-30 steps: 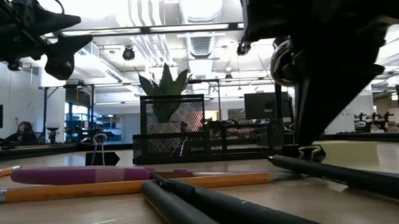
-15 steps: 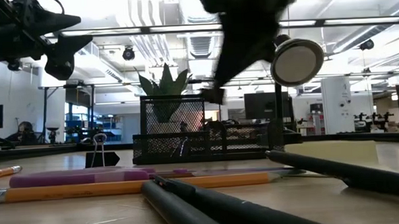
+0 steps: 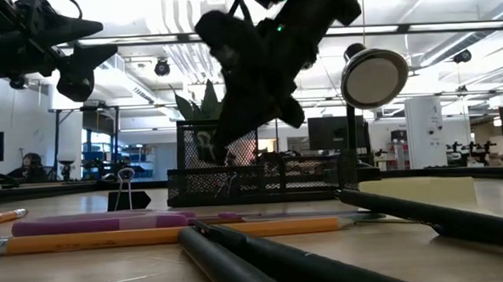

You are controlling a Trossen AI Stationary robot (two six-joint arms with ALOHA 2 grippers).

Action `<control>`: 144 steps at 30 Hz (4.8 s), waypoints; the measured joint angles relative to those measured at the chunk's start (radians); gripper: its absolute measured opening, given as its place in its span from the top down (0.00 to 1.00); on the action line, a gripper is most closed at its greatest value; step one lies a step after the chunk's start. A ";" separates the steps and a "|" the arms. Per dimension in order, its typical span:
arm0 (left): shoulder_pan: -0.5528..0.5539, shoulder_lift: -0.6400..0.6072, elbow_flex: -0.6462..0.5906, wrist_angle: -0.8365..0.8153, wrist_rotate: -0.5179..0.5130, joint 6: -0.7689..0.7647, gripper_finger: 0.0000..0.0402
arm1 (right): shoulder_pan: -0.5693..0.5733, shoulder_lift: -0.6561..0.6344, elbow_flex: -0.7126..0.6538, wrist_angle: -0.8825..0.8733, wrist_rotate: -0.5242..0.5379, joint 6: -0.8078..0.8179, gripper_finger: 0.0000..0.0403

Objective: Pick and place office supplies into organizer
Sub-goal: Put the right binder clip into the desk organizer, then put the binder clip into the desk organizer

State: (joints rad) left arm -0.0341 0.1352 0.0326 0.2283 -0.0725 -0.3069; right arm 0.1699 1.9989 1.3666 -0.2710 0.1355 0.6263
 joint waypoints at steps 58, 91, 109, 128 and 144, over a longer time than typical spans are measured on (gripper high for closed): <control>0.000 0.007 0.000 0.000 0.000 0.000 0.55 | 0.081 0.225 0.274 0.052 -0.126 -0.370 0.59; 0.000 0.038 0.103 0.493 -0.289 0.025 0.55 | 0.172 -0.367 0.079 -0.670 0.387 0.293 0.68; -0.066 0.533 0.441 -0.656 0.289 0.007 0.55 | 0.258 -0.411 -0.076 -0.773 0.380 0.518 0.68; -0.398 1.193 0.617 -0.297 -0.095 -0.127 0.55 | 0.251 -0.699 -0.375 -0.720 0.388 0.432 0.68; -0.398 1.403 0.708 -0.303 -0.082 -0.132 0.60 | 0.251 -0.801 -0.493 -0.638 0.391 0.389 0.68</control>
State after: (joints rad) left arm -0.4324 1.5379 0.7401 -0.0742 -0.1549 -0.4385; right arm 0.4206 1.1976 0.8736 -0.9089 0.5266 1.0155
